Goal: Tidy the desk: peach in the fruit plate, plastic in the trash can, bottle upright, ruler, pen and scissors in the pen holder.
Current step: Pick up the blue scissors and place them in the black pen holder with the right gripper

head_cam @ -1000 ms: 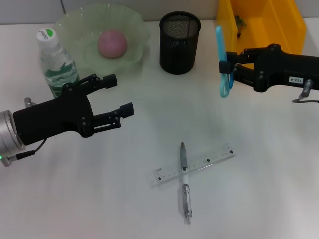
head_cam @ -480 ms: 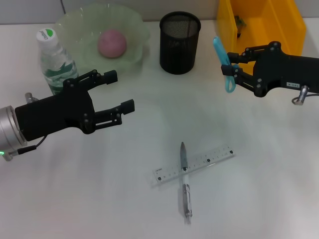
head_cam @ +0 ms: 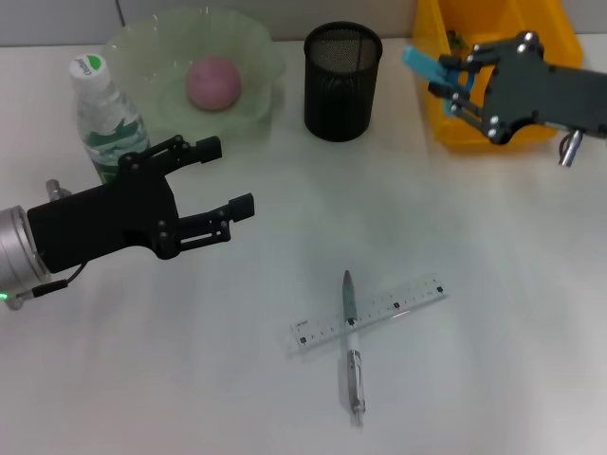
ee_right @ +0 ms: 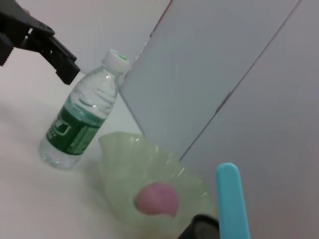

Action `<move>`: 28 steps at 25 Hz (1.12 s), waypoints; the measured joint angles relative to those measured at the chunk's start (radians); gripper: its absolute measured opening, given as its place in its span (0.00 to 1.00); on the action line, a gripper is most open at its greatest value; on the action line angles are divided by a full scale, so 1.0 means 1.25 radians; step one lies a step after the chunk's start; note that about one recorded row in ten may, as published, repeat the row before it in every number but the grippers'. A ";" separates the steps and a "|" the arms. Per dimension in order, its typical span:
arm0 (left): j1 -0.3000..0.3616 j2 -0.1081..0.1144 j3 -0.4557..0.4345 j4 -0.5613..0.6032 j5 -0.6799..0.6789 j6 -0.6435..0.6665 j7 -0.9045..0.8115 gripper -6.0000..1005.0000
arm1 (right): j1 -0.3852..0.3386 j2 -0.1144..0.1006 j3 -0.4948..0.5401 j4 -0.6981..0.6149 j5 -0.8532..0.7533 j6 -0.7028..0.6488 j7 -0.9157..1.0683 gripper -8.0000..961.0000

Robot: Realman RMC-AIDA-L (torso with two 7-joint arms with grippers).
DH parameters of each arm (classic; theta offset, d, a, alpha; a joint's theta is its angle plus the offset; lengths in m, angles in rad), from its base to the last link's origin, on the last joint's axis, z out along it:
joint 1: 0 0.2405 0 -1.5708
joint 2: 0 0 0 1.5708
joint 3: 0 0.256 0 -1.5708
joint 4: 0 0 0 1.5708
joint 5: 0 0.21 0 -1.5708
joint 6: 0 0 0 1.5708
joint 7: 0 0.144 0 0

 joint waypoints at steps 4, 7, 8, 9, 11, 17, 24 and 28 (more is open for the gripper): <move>0.007 -0.003 0.000 -0.003 -0.024 0.002 0.009 0.83 | -0.016 0.000 -0.032 -0.031 0.021 0.038 -0.113 0.23; 0.008 -0.004 0.000 -0.006 -0.044 0.000 0.011 0.83 | -0.019 0.000 -0.056 -0.039 0.022 0.088 -0.195 0.23; 0.008 -0.004 0.000 -0.006 -0.044 0.000 0.011 0.83 | -0.019 0.000 -0.056 -0.039 0.022 0.088 -0.195 0.23; 0.010 -0.004 0.000 -0.012 -0.051 -0.001 0.015 0.83 | -0.019 0.000 -0.060 -0.043 0.022 0.100 -0.223 0.23; 0.011 -0.004 0.000 -0.019 -0.055 -0.001 0.021 0.83 | -0.020 0.000 -0.062 -0.060 0.023 0.107 -0.296 0.23; 0.021 -0.005 0.000 -0.030 -0.083 -0.007 0.049 0.83 | -0.034 0.001 -0.118 -0.072 0.094 0.170 -0.501 0.23; 0.025 -0.005 0.000 -0.048 -0.109 -0.020 0.086 0.83 | -0.048 0.002 -0.203 -0.064 0.196 0.255 -0.757 0.23; 0.025 -0.005 0.000 -0.062 -0.111 -0.024 0.105 0.83 | -0.051 0.002 -0.233 -0.047 0.271 0.280 -0.936 0.23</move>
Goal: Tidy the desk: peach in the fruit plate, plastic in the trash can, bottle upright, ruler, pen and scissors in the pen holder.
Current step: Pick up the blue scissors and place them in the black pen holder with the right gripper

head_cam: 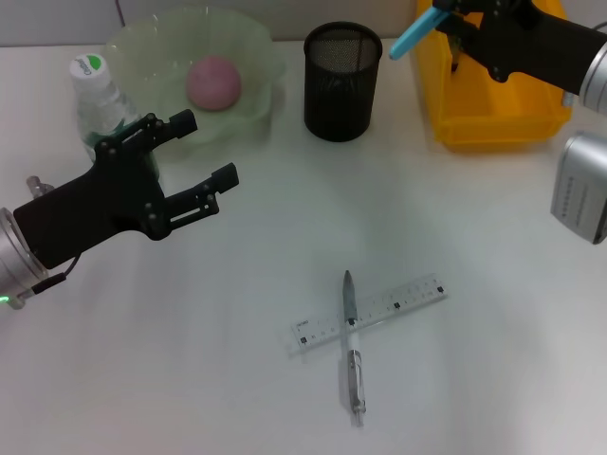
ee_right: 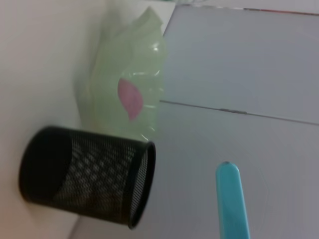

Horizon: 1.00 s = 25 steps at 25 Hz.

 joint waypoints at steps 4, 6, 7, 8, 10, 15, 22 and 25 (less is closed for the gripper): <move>0.000 -0.001 0.000 -0.007 -0.002 -0.001 0.015 0.83 | -0.002 0.000 -0.019 0.019 0.046 0.019 -0.180 0.23; 0.000 -0.002 0.000 -0.010 -0.004 -0.002 0.018 0.83 | -0.002 0.000 -0.021 0.022 0.051 0.025 -0.209 0.23; 0.000 -0.002 0.000 -0.016 -0.009 -0.003 0.024 0.83 | -0.002 0.000 -0.028 0.029 0.063 0.038 -0.249 0.23; 0.000 -0.002 0.000 -0.024 -0.015 -0.003 0.033 0.83 | -0.002 0.000 -0.035 0.038 0.084 0.049 -0.290 0.23; 0.000 -0.001 0.000 -0.034 -0.025 -0.004 0.045 0.83 | 0.000 0.000 -0.047 0.056 0.130 0.060 -0.377 0.23; 0.006 -0.002 0.000 -0.037 -0.037 -0.007 0.054 0.83 | 0.004 -0.001 -0.063 0.078 0.201 0.060 -0.520 0.23; 0.006 -0.003 0.000 -0.046 -0.044 -0.011 0.065 0.83 | 0.039 -0.001 -0.075 0.106 0.215 0.081 -0.639 0.23; 0.007 -0.003 0.000 -0.057 -0.047 -0.012 0.075 0.83 | 0.061 -0.001 -0.082 0.128 0.215 0.089 -0.659 0.23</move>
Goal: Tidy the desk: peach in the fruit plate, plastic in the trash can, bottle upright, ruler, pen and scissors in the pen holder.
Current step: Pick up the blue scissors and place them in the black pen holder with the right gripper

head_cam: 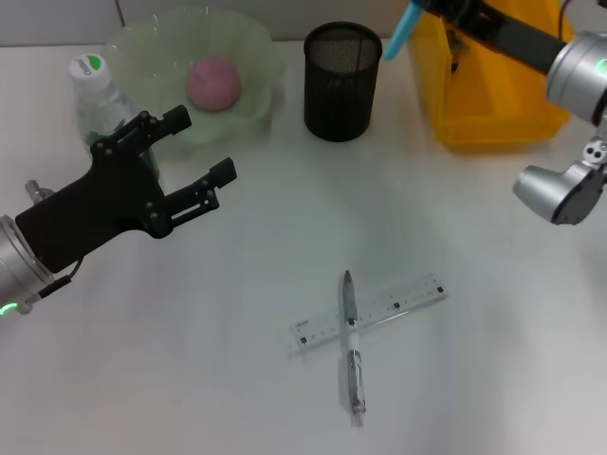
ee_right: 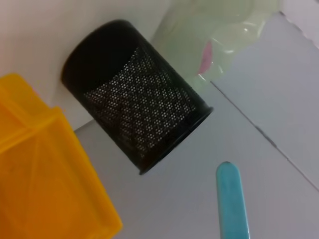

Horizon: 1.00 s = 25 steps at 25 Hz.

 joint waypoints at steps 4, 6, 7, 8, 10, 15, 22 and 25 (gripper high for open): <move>0.000 0.000 0.000 -0.019 -0.011 -0.001 0.025 0.83 | 0.031 -0.001 0.005 0.032 0.001 0.005 -0.015 0.23; 0.000 0.000 0.000 -0.024 -0.016 -0.002 0.030 0.83 | 0.048 -0.002 0.006 0.049 0.001 0.013 -0.022 0.23; 0.001 0.000 0.000 -0.026 -0.017 -0.002 0.030 0.83 | 0.057 -0.003 0.006 0.055 0.001 0.018 -0.028 0.24; 0.001 0.000 0.000 -0.028 -0.018 -0.002 0.031 0.83 | 0.066 -0.004 0.006 0.061 0.002 0.023 -0.038 0.24; 0.003 0.000 0.000 -0.030 -0.018 -0.003 0.031 0.83 | 0.084 -0.004 0.004 0.072 0.002 0.035 -0.065 0.24; 0.004 0.001 0.002 -0.030 -0.018 -0.006 0.032 0.83 | 0.103 -0.005 -0.017 0.080 -0.004 0.076 -0.093 0.24; 0.004 0.001 0.006 -0.031 -0.016 -0.015 0.032 0.83 | 0.132 -0.004 -0.051 0.098 -0.006 0.143 -0.115 0.24; 0.003 0.001 0.006 -0.031 -0.015 -0.015 0.032 0.83 | 0.136 -0.002 -0.070 0.093 -0.006 0.162 -0.130 0.24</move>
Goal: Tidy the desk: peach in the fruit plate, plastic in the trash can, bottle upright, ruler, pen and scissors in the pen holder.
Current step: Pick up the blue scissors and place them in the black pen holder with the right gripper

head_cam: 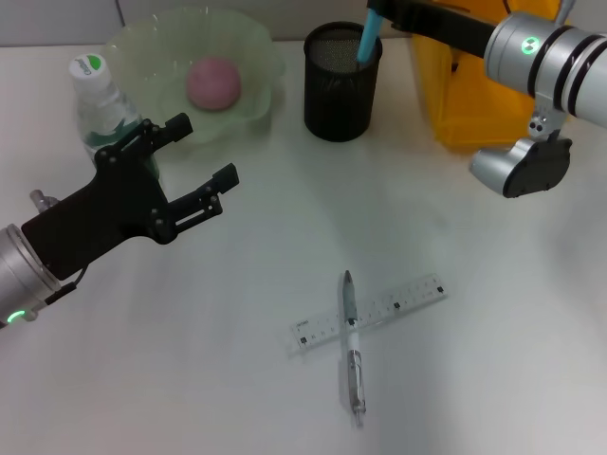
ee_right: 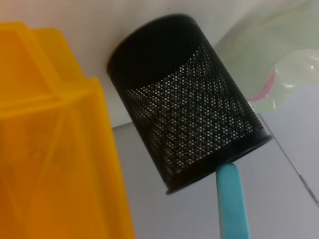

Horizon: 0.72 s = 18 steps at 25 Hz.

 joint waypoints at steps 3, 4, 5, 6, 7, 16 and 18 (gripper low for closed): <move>-0.003 0.000 0.000 0.000 0.002 -0.001 0.000 0.83 | 0.000 0.001 -0.006 -0.006 0.000 0.001 -0.005 0.24; -0.003 0.000 0.000 0.000 0.002 -0.001 0.000 0.83 | 0.000 0.001 -0.007 -0.007 0.000 0.002 -0.010 0.24; -0.003 0.000 0.000 0.000 0.002 -0.001 0.000 0.83 | 0.001 0.001 -0.008 -0.008 -0.001 0.003 -0.023 0.25; -0.004 0.000 0.000 0.000 0.002 -0.001 0.000 0.83 | 0.001 0.001 -0.008 -0.008 -0.001 0.003 -0.023 0.25; -0.004 0.000 0.000 0.000 0.003 -0.001 0.000 0.83 | 0.002 0.001 -0.008 -0.008 -0.001 0.003 -0.026 0.25; -0.004 -0.001 0.008 -0.015 0.003 -0.006 0.036 0.83 | 0.012 -0.003 -0.006 -0.011 -0.001 0.000 -0.032 0.25; -0.005 -0.001 0.008 -0.026 0.001 -0.007 0.054 0.83 | 0.012 -0.004 -0.007 -0.014 -0.001 -0.002 -0.033 0.25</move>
